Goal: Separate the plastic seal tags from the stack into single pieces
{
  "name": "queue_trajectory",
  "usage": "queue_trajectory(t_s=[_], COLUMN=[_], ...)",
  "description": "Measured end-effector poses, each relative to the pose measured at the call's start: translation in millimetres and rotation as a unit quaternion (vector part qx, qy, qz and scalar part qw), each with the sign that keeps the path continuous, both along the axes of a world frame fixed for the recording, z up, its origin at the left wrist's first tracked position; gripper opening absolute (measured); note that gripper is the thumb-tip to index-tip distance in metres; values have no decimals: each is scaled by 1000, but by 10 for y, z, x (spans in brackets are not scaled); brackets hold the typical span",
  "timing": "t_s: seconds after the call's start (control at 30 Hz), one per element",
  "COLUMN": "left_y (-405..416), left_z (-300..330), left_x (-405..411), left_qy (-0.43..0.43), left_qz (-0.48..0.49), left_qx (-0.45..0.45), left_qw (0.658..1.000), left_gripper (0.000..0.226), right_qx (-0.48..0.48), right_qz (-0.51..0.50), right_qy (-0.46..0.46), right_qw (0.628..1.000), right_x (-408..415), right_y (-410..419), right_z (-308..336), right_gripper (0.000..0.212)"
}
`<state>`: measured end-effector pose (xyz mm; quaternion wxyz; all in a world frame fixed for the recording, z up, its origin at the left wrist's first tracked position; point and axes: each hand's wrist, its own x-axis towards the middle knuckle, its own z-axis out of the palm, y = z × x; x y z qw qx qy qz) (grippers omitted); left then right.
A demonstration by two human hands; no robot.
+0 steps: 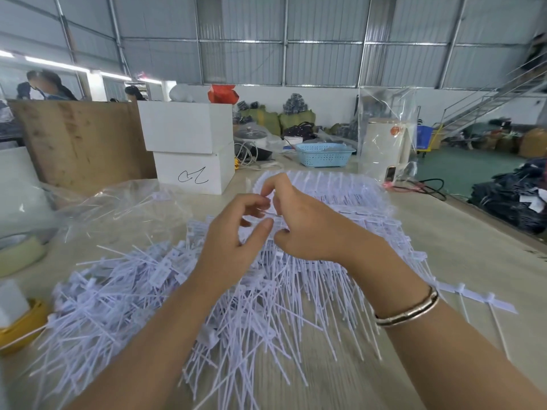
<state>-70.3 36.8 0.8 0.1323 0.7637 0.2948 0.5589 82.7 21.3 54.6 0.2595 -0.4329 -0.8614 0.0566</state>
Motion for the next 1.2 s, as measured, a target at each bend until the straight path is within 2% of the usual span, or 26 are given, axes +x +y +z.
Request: queue_trajectory(t_s=[0.13, 0.23, 0.3, 0.37, 0.43, 0.5, 0.6, 0.67, 0.73, 0.83, 0.93, 1.0, 1.1, 1.2], left_y=[3, 16, 18, 29, 47, 71, 108, 117, 117, 77, 29, 8, -9, 9], left_z=[-43, -54, -41, -22, 5, 25, 27, 38, 49, 83, 76, 35, -21, -25], left_x=[62, 57, 52, 43, 22, -13, -43, -55, -75, -46, 49, 116, 195, 191], left_qy=[13, -51, -105, -164, -214, -254, -299, -329, -338, -324, -300, -292, -305, -322], left_qz=[10, 24, 12, 13, 26, 32, 22, 2, -6, -16, -42, -57, -66, -45], left_qx=[10, -7, -48, -73, -74, -78, -95, -110, -104, -81, -101, -127, -162, -158], left_qw=[1000, 998, 993, 984, 974, 963, 949, 938, 935, 942, 948, 946, 936, 932], left_gripper=[7, 11, 15, 13, 17, 24, 16, 12, 12, 11, 12, 15, 16, 16], right_qx=[-12, 30, 103, 173, 205, 221, 201, 121, 66, 133, 183, 184, 137, 183], right_qz=[4, -56, -128, -207, -283, -314, -263, -189, -160, -223, -304, -311, -238, -222], right_qy=[-16, -79, -147, -187, -185, -160, -134, -131, -140, -187, -171, -135, -69, -95], right_qw=[1000, 995, 975, 944, 919, 909, 934, 966, 975, 947, 919, 923, 959, 953], right_x=[-6, 43, 83, 113, 146, 186, 228, 229, 232, 296, 329, 265, 75, -86], right_y=[-26, -56, -86, -127, -191, -268, -376, -428, -440, -389, -324, -266, -152, -79], right_z=[19, 83, 185, 281, 363, 435, 540, 581, 582, 558, 521, 442, 260, 87], right_gripper=[46, 30, 14, 19, 25, 23, 21, 21, 32, 45, 28, 20, 32, 27])
